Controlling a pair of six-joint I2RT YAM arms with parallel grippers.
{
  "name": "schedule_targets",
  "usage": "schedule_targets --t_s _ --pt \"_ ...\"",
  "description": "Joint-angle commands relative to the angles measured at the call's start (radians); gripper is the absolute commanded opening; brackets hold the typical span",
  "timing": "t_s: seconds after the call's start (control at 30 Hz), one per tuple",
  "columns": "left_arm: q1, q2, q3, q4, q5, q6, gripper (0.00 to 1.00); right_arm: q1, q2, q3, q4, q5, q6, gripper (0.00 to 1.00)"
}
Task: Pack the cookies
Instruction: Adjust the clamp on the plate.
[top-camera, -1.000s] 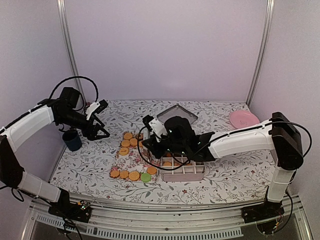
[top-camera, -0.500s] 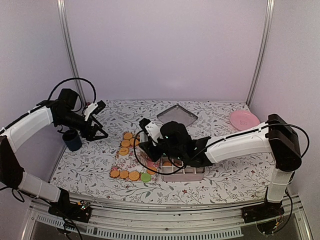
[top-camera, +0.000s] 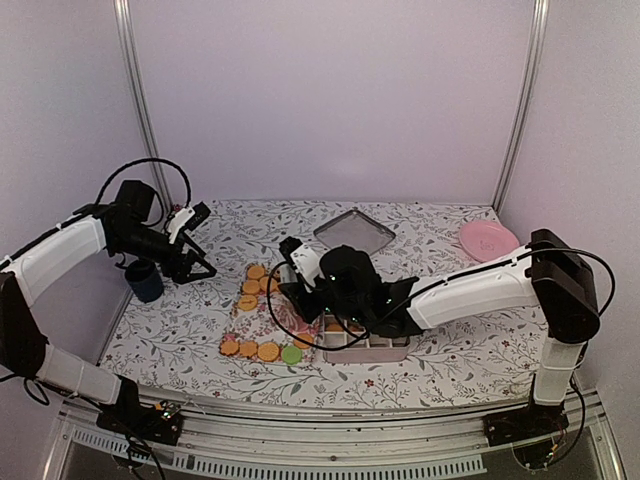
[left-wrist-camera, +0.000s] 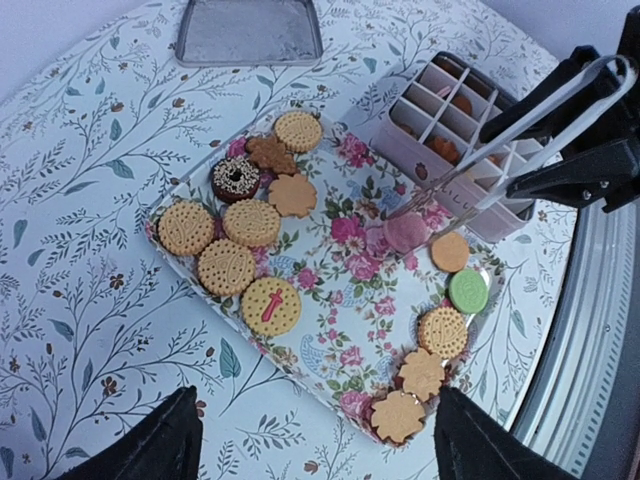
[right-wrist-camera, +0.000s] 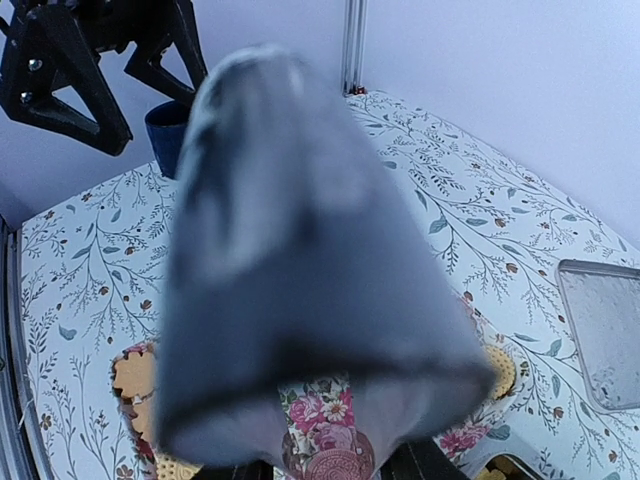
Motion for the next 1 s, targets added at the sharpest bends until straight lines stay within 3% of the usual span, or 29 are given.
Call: schedule_targets --t_s 0.0,0.23,0.43,0.7,0.97 --pt "0.015 -0.022 -0.014 0.026 0.013 -0.009 0.81 0.003 0.035 -0.018 0.004 0.010 0.022 0.37" --pt "0.017 -0.024 -0.021 0.051 0.024 -0.030 0.81 0.006 0.015 -0.035 0.003 0.077 0.027 0.40" --pt "0.017 -0.027 -0.025 0.054 0.031 -0.038 0.80 0.040 -0.010 -0.001 0.031 0.131 -0.081 0.40" --pt "0.019 -0.045 -0.032 0.054 0.024 -0.033 0.80 0.046 -0.057 0.007 0.073 0.143 -0.137 0.39" --pt "0.021 -0.055 -0.043 0.054 0.032 -0.028 0.80 0.043 0.002 0.042 0.080 0.114 -0.112 0.40"
